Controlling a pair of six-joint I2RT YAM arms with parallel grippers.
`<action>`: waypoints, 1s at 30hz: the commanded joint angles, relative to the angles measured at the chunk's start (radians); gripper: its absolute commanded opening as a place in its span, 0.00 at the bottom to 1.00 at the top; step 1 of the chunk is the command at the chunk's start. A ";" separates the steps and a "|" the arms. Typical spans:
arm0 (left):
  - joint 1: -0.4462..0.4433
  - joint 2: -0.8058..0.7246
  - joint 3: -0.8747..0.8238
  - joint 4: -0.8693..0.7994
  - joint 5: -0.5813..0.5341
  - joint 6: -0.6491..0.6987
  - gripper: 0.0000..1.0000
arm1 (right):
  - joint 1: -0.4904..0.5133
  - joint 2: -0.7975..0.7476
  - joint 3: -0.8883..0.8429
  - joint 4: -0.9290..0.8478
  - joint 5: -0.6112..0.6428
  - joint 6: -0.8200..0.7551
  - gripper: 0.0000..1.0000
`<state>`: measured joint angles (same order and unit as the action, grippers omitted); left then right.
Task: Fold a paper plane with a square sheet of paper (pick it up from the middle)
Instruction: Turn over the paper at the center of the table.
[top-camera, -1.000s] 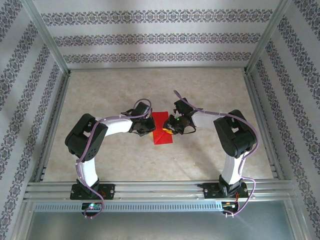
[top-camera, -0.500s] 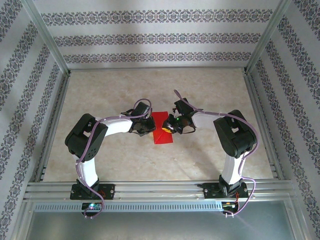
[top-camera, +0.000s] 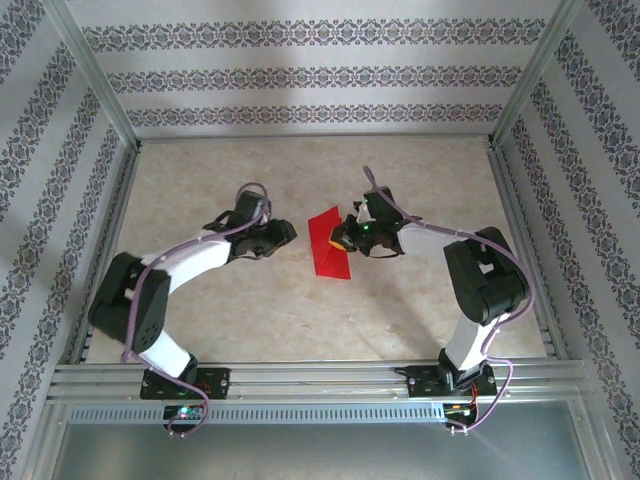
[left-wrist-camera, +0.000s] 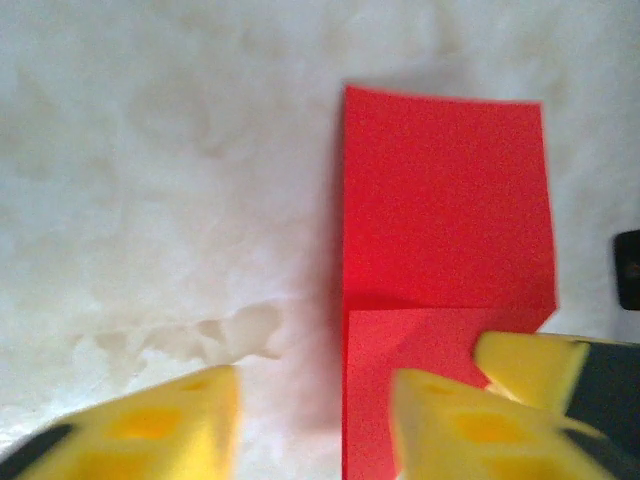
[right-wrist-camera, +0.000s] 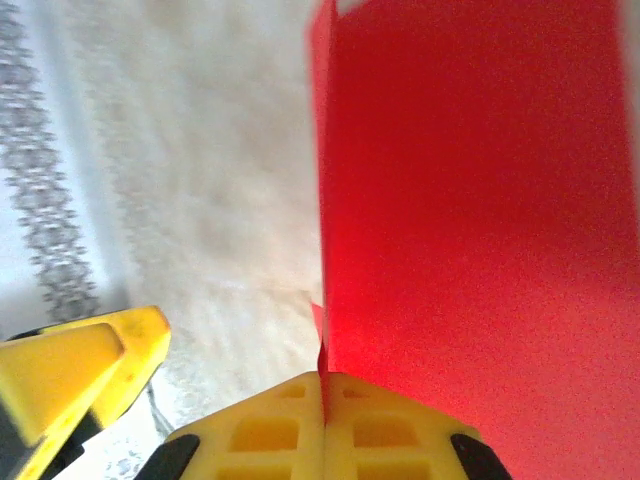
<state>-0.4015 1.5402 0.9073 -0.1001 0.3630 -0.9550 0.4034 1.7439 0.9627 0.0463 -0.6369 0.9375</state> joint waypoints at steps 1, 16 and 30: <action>0.025 -0.079 -0.063 0.136 0.108 -0.009 0.59 | -0.028 -0.052 0.026 0.101 -0.114 -0.013 0.04; -0.007 -0.063 -0.131 0.616 0.346 -0.183 0.96 | -0.040 -0.042 0.048 0.419 -0.321 0.285 0.04; -0.010 -0.008 -0.106 0.721 0.392 -0.284 0.53 | -0.040 -0.001 0.028 0.487 -0.357 0.336 0.05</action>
<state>-0.4046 1.5299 0.7727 0.5491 0.7334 -1.2179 0.3515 1.7290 0.9886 0.4854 -0.9642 1.2625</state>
